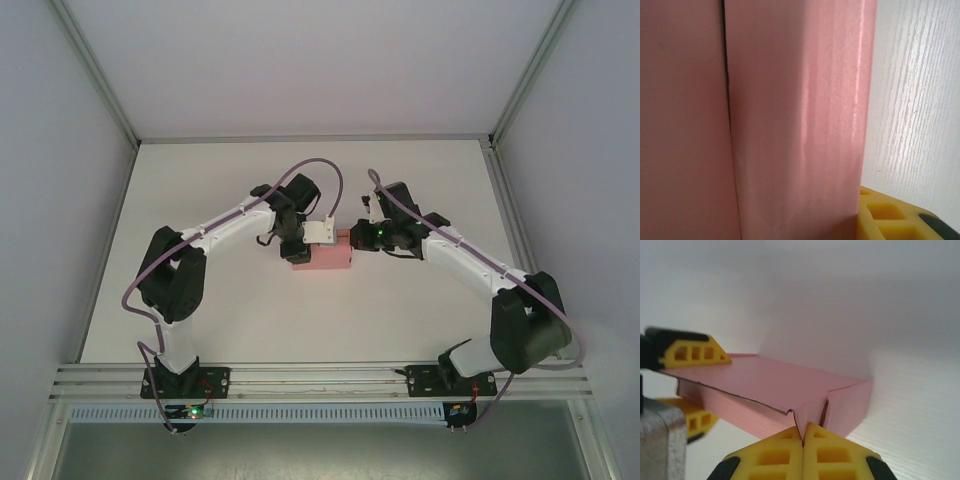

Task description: Assemble paper box

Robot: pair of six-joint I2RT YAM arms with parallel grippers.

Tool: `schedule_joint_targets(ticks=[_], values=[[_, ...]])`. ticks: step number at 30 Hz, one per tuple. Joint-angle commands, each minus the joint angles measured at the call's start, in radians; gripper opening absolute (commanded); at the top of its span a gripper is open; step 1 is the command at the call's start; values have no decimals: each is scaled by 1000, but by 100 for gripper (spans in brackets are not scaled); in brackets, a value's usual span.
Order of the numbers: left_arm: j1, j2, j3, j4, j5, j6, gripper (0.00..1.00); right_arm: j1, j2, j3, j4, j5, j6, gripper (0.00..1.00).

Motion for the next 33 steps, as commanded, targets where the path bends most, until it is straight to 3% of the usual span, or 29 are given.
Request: schedule_joint_targets(ticks=[1,7,13,16,21,25,29,31,33], values=[[-16,50,16,-28,18,15,41,39,-61,-41,3,71,-194,0],[-17,54,24,-21,28,-6,41,98,-112,-167,167,151,-206,0],[-17,47,23,-8,38,-33,42,136,-106,-222,250,245,-45,0],[-17,44,18,9,38,-53,43,180,-136,-278,341,277,-79,0],[-17,4,35,12,68,-101,47,194,-160,-294,282,411,-109,0],[-18,-74,16,58,93,-148,69,200,-171,-291,264,467,-77,0],[-18,-154,-19,121,53,-218,82,203,-168,-245,210,509,-38,0],[-18,-198,-36,146,11,-279,100,206,-164,-220,180,528,-6,0],[-17,-241,-58,158,-40,-346,100,209,-158,-202,157,538,17,0]])
